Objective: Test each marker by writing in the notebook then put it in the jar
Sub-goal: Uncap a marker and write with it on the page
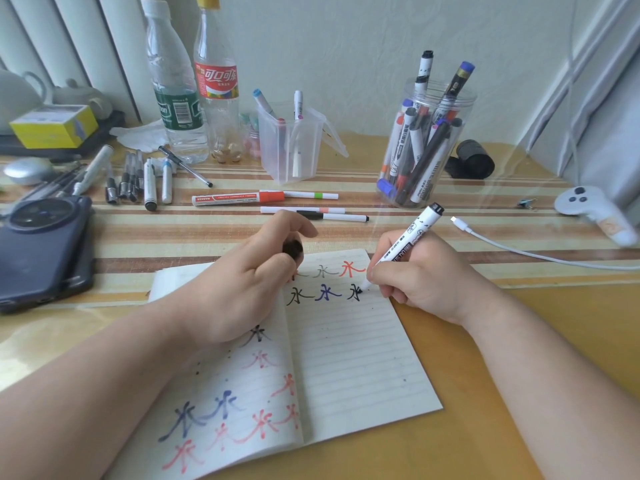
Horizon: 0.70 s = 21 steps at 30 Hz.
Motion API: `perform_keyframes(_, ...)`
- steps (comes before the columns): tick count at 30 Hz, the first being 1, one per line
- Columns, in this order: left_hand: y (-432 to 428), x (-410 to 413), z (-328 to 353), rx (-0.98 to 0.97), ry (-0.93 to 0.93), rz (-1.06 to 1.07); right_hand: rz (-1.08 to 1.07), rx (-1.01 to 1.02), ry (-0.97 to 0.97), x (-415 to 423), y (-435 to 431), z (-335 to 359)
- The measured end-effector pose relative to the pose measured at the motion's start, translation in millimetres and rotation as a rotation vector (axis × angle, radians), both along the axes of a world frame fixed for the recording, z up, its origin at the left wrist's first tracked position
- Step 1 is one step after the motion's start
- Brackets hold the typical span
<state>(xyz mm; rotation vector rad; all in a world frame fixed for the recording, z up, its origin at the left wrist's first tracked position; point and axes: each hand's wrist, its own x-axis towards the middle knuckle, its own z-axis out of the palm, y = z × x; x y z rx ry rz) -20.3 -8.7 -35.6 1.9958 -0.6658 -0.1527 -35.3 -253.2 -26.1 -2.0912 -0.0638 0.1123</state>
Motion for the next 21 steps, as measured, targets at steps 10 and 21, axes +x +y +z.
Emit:
perform_keyframes(10, -3.0, 0.0, -4.2, 0.103, -0.111, 0.012, -0.064, 0.155, -0.095, 1.1, -2.7, -3.7)
perform_keyframes(21, -10.1, -5.1, 4.3, 0.193, -0.197, 0.021, 0.161, 0.669, -0.120, -6.2, 19.1, -8.2)
